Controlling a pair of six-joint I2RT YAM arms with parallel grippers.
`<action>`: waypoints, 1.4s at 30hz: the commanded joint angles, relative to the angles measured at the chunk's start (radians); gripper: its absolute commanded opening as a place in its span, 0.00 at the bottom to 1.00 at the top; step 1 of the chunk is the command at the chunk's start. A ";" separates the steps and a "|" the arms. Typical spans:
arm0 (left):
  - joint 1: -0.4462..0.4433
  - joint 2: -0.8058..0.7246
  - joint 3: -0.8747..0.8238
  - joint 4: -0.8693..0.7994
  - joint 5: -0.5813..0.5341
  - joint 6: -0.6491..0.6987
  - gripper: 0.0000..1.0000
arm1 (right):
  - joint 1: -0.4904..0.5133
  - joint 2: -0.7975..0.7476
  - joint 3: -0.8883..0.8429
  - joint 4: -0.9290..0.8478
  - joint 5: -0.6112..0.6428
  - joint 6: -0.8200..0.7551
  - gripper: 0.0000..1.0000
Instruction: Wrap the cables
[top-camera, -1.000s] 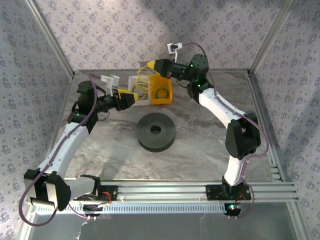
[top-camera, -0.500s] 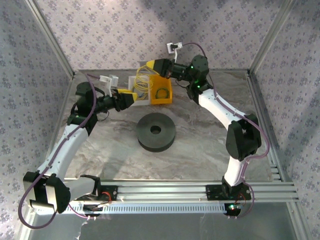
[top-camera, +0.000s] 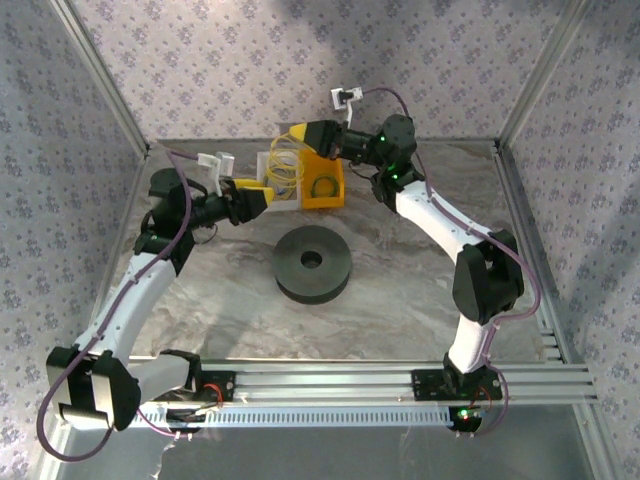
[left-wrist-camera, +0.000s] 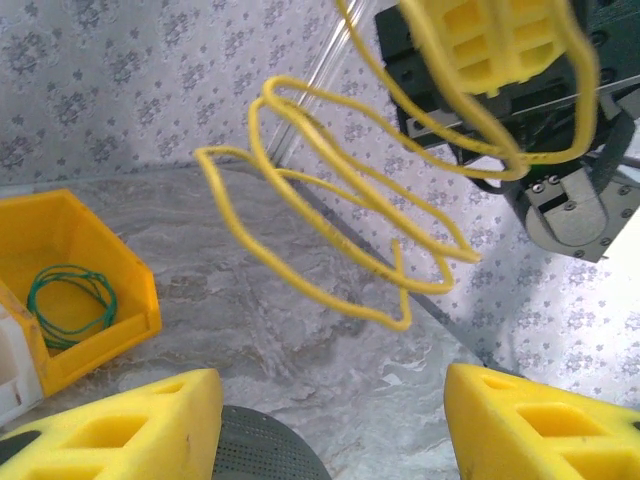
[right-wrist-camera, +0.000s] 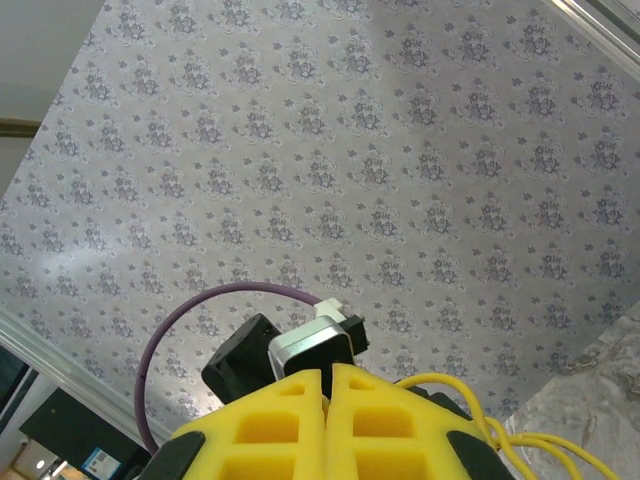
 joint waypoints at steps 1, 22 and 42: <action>0.007 -0.025 0.002 0.081 0.038 -0.012 0.61 | 0.010 -0.034 -0.005 0.070 0.012 0.023 0.00; 0.038 -0.016 -0.006 0.162 0.012 -0.057 0.55 | 0.064 -0.029 -0.045 0.142 0.037 0.075 0.00; 0.062 -0.029 0.009 0.209 -0.009 -0.093 0.18 | 0.077 0.006 -0.068 0.163 0.043 0.088 0.00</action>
